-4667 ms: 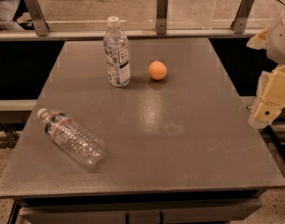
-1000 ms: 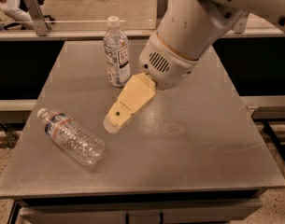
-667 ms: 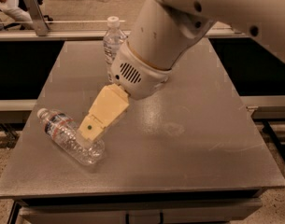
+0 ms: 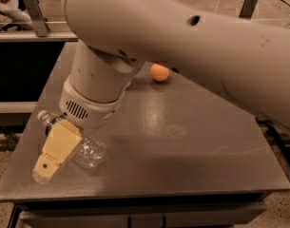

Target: Pick water bottle

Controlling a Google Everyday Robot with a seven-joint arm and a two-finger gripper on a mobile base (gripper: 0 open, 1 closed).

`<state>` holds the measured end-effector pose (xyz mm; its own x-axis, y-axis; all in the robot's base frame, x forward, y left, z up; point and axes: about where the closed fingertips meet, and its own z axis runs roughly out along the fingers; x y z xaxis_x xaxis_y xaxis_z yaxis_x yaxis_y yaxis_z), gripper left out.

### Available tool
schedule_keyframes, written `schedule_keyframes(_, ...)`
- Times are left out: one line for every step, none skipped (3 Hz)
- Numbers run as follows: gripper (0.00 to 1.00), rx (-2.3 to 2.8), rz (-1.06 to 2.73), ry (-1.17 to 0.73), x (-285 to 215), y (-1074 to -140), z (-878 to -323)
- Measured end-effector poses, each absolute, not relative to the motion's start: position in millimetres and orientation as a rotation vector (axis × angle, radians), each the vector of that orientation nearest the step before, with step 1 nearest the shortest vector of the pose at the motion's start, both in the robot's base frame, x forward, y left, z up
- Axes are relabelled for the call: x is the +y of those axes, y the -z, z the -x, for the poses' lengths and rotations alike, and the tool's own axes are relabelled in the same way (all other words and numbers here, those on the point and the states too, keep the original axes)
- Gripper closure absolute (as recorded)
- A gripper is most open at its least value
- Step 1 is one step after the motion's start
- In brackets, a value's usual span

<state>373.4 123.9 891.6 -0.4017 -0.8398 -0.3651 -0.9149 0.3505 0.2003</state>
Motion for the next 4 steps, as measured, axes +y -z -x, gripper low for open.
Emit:
schedule_keyframes(0.00, 2.402, 1.649, -0.498, 153, -883, -366)
schedule_keyframes(0.00, 2.407, 1.692, -0.400, 172, -870, -359)
schedule_keyframes(0.16, 2.452, 1.715, -0.321, 171, -849, -354)
schedule_keyframes(0.40, 2.466, 1.743, -0.253, 168, -837, -349)
